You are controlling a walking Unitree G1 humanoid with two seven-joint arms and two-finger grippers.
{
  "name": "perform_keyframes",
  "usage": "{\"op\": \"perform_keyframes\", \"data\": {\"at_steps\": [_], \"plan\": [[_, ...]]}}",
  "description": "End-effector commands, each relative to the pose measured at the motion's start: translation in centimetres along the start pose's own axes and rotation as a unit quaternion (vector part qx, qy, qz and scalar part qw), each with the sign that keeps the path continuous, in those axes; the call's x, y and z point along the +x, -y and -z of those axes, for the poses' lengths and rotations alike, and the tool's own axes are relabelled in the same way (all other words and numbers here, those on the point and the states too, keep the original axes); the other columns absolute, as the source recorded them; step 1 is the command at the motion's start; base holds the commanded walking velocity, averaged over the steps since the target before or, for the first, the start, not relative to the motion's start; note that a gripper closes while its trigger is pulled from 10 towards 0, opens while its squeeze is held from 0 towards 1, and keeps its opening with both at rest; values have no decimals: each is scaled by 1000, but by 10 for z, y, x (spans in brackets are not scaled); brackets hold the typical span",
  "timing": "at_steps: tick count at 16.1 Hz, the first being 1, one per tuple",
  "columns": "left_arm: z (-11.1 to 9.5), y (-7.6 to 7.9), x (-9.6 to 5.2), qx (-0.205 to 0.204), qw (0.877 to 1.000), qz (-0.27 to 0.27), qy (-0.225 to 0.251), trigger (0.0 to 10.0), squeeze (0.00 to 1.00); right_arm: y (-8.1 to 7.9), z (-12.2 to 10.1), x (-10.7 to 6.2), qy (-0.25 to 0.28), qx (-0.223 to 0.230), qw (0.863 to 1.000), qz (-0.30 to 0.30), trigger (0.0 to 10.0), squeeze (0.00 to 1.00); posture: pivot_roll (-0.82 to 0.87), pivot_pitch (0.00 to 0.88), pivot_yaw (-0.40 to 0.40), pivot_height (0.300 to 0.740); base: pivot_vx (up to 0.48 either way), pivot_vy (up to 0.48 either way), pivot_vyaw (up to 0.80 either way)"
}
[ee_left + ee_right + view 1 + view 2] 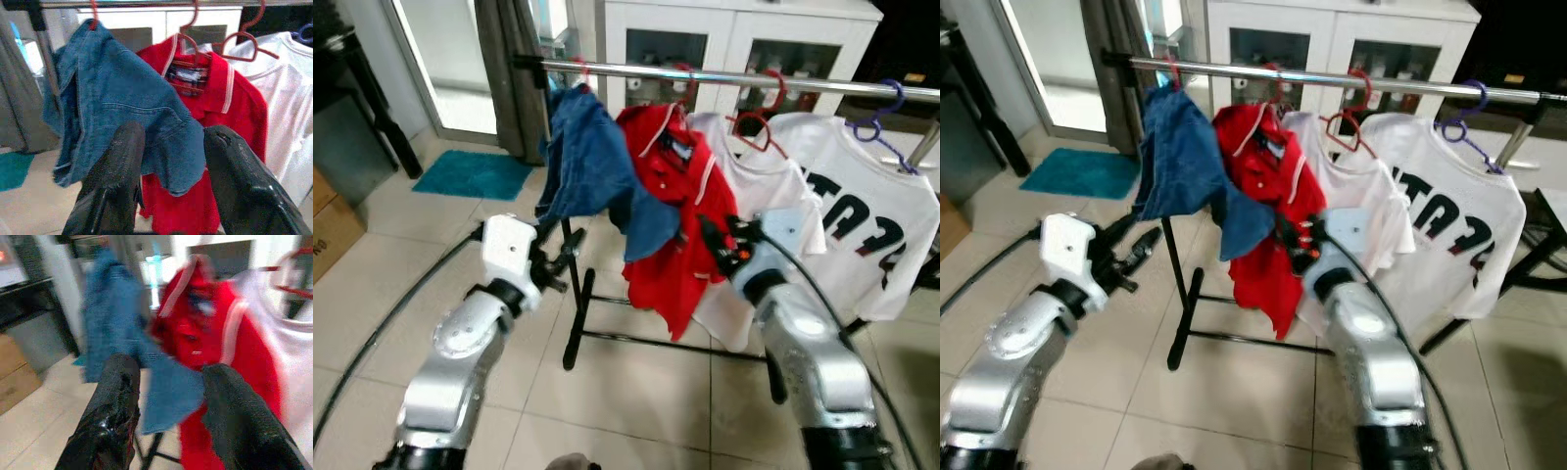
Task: Hang hanger
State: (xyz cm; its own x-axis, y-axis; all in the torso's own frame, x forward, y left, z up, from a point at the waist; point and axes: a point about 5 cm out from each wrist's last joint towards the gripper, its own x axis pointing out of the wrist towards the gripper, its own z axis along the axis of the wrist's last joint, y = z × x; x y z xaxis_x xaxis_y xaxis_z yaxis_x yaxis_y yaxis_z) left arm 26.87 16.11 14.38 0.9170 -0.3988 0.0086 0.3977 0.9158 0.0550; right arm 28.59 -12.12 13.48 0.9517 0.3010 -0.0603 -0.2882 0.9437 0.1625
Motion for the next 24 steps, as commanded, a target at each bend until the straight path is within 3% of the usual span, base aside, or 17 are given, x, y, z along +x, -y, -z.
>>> {"op": "perform_keyframes", "data": {"at_steps": [1,5,14,16,20,24], "plan": [[-2,2,2,5,1000,0,-1,10000,341,5,-1,-1,-1,-6,1000,9,10000,0,23,0,24,740,0,0,0],[-2,-3,3,18,1000,-12,-4,10000,357,4,-1,-1,-1,-9,1000,9,10000,0,21,0,27,740,0,0,0],[1,-4,1,28,999,-16,-15,10000,365,7,-1,-1,-1,-23,1000,18,10000,0,21,0,28,740,310,0,0],[1,-4,2,27,999,-15,-15,10000,361,5,0,0,-6,-44,999,11,10000,0,21,0,28,740,336,0,800],[2,-4,1,29,999,-15,-17,10000,361,0,1,0,-6,-46,999,-6,10000,0,24,0,25,740,337,0,800],[1,-6,0,33,999,-19,-18,10000,365,-3,-1,2,-2,-49,999,-19,10000,0,33,0,20,740,337,0,103]]}}
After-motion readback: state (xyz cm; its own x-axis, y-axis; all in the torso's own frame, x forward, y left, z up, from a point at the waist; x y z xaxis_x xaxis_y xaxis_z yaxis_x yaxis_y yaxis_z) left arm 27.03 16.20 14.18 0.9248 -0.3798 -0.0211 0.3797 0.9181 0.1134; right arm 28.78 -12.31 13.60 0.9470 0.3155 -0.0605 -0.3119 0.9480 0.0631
